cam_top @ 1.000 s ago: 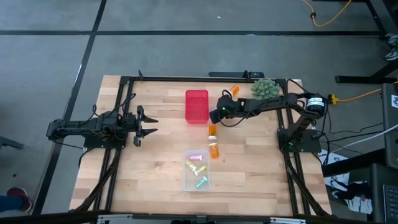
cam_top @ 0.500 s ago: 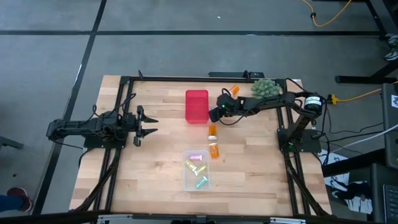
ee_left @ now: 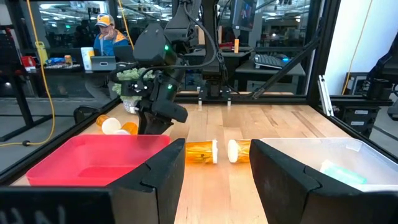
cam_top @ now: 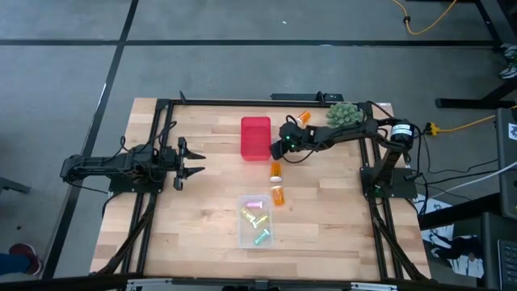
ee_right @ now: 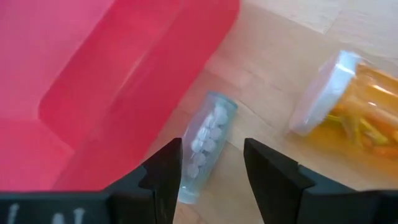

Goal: Pick and place medicine bottles into bin by pill shape (circle, oval)
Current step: Put the small blue pill bottle into the transparent bin

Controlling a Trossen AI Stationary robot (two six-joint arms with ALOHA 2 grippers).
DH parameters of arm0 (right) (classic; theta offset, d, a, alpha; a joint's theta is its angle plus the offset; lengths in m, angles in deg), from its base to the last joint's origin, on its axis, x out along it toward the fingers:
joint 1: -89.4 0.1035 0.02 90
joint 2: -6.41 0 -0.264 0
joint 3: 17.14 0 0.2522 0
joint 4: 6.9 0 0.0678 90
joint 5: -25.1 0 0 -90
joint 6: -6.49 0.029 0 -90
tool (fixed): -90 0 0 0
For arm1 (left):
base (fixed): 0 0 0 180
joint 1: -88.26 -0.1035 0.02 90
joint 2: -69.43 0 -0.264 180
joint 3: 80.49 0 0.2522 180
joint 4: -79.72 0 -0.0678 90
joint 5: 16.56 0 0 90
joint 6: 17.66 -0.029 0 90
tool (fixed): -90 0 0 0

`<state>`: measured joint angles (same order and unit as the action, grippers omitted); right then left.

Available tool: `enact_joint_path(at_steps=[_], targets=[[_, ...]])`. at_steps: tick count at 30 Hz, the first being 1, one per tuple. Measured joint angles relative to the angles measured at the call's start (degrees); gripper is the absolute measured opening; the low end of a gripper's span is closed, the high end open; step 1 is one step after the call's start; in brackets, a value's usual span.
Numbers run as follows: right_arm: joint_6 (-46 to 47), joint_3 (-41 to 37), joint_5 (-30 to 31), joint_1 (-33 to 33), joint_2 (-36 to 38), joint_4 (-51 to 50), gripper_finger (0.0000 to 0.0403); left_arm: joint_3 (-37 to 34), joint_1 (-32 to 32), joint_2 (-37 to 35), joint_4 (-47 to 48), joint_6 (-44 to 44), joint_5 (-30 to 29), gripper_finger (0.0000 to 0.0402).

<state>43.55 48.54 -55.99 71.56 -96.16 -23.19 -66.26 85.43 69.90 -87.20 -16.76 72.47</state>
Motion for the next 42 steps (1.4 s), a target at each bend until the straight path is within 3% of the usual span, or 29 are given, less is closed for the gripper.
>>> enact_joint_path(at_steps=[17, 26, 42], targets=[[-1.5, 1.1, 2.0, 0.0, -0.1, -6.0, 0.0174, 0.0, 0.0, 0.0, 0.0, 0.0, 0.0, 0.0173], [-10.3, 1.1, 1.7, 0.0, -0.1, -7.9, 0.0174, 0.0, 0.0, 0.0, 0.0, 0.1, 0.0, 0.0173], [-12.0, 1.1, 2.0, 0.0, -0.1, -9.7, 0.0174, 0.0, 0.0, 0.0, 0.0, 0.1, 0.0, 0.0173]])
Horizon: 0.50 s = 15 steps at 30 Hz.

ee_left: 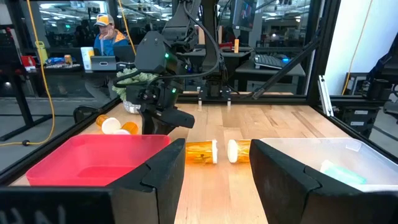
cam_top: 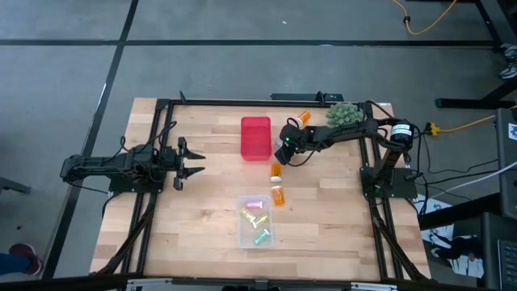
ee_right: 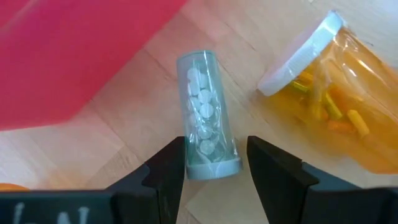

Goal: Pick and place medicine bottles into bin by pill shape (circle, oval)
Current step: Put the small blue pill bottle into the transparent bin

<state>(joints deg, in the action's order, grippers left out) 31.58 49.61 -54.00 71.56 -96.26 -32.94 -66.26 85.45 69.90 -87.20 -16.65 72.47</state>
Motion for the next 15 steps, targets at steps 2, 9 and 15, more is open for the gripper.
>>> enact_joint_path(at_steps=[2, 9, 15], targets=[[0.1, 0.0, 0.0, 0.0, 0.0, 0.0, 0.017, 0.0, 0.0, 0.0, 0.0, 0.2, 0.0, 0.0173], [0.5, 0.0, 0.0, 0.0, 0.0, 0.0, 0.0124, 0.0, 0.0, 0.0, 0.0, 0.3, 0.0, 0.0173], [2.1, 0.0, 0.0, 0.0, 1.9, -1.3, 0.0122, 0.0, 0.0, 0.0, 0.0, 0.3, 0.0, 0.0173]])
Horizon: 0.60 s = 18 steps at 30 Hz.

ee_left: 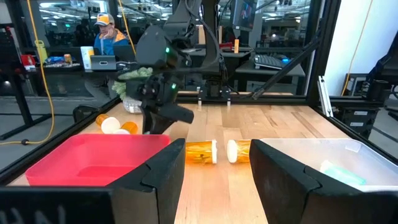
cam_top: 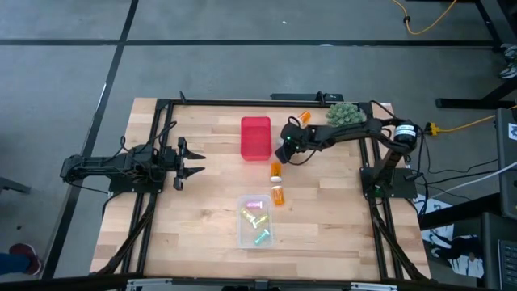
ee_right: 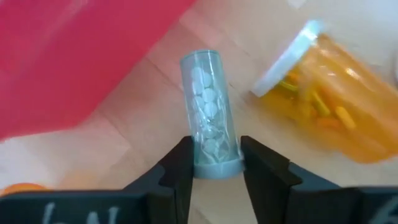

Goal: Pick and place medicine bottles into bin by pill shape (circle, oval)
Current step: Put the small blue pill bottle into the transparent bin

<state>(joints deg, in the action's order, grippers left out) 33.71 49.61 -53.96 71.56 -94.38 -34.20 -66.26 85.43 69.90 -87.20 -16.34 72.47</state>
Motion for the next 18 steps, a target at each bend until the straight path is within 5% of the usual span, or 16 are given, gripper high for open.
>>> enact_joint_path(at_steps=[10, 18], targets=[[2.0, 0.0, 3.5, 2.3, 10.3, -4.6, 0.012, 0.0, 0.0, 0.0, 0.0, 0.0, 0.0, 0.0173], [-5.2, 0.0, -5.6, 10.7, 17.1, -0.7, 0.0123, 0.0, 0.0, 0.0, 0.0, 0.0, 0.0, 0.0173]])
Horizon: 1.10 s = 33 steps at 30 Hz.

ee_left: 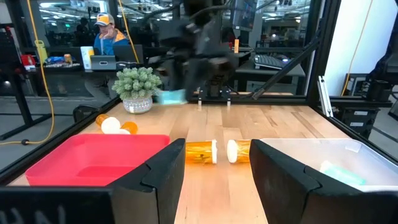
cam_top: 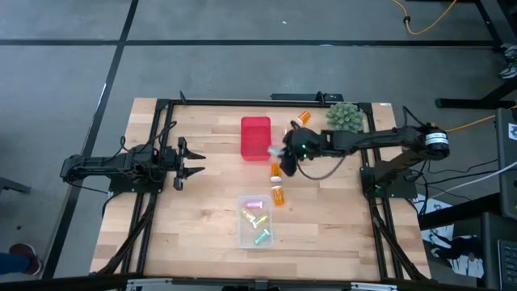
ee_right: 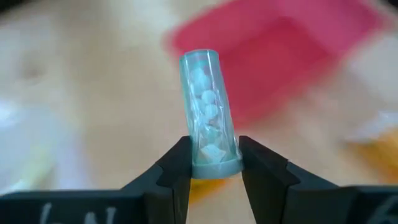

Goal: Pick and place medicine bottles into bin by pill shape (circle, oval)
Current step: Put the small blue pill bottle into the transparent bin, then move the large orange pill bottles to the center of the table

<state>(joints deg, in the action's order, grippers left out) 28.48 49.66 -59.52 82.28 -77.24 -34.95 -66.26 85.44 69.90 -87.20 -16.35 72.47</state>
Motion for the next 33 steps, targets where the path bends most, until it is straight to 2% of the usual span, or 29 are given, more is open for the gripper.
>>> enact_joint_path(at_steps=[7, 11, 17, 23, 27, 33], targets=[[-8.3, 0.0, -15.1, 8.3, -1.9, 9.9, 0.0123, 0.0, 0.0, 0.0, 0.0, 0.0, 0.0, 0.0173], [-9.6, 0.0, -20.5, 11.9, -6.1, 19.2, 0.0124, 0.0, 0.0, 0.0, 0.0, 0.0, 0.0, 0.0173], [-7.1, 0.0, -21.6, 14.3, -11.9, 22.0, 0.0124, 0.0, 0.0, 0.0, 0.0, 0.0, 0.0, 0.0173], [-2.2, 0.0, -21.6, 14.3, -14.2, 24.5, 0.0126, 0.0, 0.0, 0.0, 0.0, 0.0, 0.0, 0.0173], [-1.3, 0.0, -22.0, 14.3, -14.2, 24.8, 0.0148, 0.0, 0.0, 0.0, 0.0, 0.0, 0.0, 0.0173], [-1.4, 0.0, -25.9, 14.3, -14.2, 26.0, 0.0189, 0.0, 0.0, 0.0, 0.0, 0.0, 0.0, 0.0173]])
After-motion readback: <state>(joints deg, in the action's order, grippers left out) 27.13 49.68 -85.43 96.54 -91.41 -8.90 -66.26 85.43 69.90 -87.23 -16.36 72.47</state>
